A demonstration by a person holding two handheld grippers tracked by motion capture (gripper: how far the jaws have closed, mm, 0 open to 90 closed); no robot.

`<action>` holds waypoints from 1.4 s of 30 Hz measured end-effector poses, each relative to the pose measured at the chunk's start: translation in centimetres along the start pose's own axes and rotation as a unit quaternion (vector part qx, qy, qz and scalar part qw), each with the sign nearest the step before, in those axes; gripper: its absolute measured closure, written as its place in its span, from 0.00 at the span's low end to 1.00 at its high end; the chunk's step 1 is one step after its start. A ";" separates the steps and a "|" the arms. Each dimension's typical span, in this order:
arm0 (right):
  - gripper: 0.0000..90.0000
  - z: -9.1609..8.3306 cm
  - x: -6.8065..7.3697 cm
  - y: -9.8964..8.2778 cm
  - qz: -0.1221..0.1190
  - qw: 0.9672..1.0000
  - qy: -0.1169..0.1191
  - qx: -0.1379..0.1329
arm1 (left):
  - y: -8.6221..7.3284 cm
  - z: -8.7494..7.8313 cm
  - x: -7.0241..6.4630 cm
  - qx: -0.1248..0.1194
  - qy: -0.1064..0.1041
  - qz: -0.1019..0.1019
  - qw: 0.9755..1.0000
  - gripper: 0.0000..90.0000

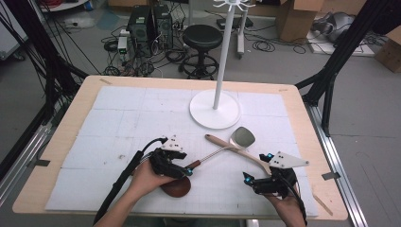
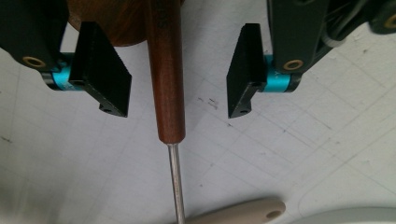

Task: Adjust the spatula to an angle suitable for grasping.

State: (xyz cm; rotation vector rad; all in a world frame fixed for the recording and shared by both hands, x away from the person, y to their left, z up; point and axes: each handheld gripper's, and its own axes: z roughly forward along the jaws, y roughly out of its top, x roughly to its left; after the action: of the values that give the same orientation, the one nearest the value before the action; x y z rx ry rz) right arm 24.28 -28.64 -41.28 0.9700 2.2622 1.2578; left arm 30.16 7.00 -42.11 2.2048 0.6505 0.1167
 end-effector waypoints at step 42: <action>0.11 0.2 0.2 0.0 -0.003 1.000 0.004 0.005 | -0.2 0.0 0.3 0.023 -0.002 0.032 0.999 0.81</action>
State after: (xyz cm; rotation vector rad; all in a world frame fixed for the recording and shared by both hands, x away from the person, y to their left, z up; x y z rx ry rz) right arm 24.27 -28.43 -41.40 0.9638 2.2781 1.2513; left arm 30.38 7.29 -42.26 2.2702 0.5859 0.1325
